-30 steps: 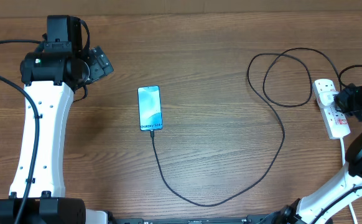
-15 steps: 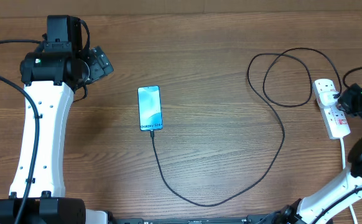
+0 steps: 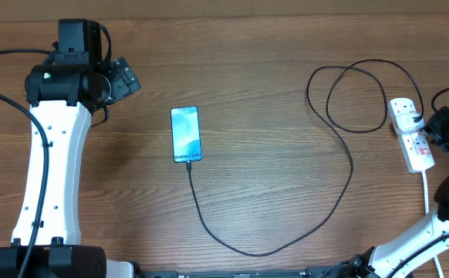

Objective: Plug charger to phone and switch on socket

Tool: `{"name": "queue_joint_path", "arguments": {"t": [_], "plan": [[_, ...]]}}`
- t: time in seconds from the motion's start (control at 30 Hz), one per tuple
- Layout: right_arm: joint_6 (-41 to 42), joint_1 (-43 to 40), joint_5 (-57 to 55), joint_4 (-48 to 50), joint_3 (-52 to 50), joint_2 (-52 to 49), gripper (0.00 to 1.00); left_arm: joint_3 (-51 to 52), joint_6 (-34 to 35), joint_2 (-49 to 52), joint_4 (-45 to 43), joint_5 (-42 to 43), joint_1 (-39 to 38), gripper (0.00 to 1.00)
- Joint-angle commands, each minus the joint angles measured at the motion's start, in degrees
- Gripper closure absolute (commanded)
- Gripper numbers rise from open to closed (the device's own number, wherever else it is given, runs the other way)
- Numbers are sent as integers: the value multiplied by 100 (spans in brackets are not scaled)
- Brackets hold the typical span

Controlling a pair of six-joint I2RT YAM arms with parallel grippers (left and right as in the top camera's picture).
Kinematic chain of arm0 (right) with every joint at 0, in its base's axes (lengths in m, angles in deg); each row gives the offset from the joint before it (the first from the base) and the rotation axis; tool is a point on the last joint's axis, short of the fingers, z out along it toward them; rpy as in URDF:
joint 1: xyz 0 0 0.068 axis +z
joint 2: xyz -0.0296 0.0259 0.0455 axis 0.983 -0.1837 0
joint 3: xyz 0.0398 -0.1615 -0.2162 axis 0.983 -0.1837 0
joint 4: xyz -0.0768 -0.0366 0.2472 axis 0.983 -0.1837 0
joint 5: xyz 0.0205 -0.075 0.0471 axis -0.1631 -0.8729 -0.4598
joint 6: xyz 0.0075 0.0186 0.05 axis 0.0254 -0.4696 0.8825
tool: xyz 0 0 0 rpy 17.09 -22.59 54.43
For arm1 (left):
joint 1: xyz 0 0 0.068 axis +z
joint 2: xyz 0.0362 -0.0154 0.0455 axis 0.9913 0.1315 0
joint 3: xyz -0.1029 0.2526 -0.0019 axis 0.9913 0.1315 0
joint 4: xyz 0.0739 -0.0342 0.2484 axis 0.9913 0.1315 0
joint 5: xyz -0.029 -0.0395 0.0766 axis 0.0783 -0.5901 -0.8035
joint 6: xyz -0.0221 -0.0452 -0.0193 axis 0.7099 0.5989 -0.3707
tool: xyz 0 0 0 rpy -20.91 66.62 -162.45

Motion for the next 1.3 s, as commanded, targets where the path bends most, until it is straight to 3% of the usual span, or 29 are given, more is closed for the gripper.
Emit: {"name": "queue_joint_path", "arguments": {"t": [0.0,0.77,0.87,0.9,0.93,0.97,1.27], "plan": [[-26,26,-98,55,103,-28,61,-22,-44,-72,-17,-96,0,0],[-605,33,-177,-437,92,-28,57,-22,-44,-72,-17,-96,0,1],[-603,33,-452,-629,92,-28,50,-22,-44,-72,-20,-96,0,1],[-603,33,-520,-691,92,-28,40,-22,-44,-72,-17,-96,0,0],[-601,31,-608,-743,92,-28,9,-22,-44,-72,-20,-96,0,0],[-601,26,-719,-782,92,-28,0,-22,-44,-72,-20,-96,0,0],[-603,26,-894,-365,92,-28,0,-22,-44,-72,-20,-98,0,1]]}}
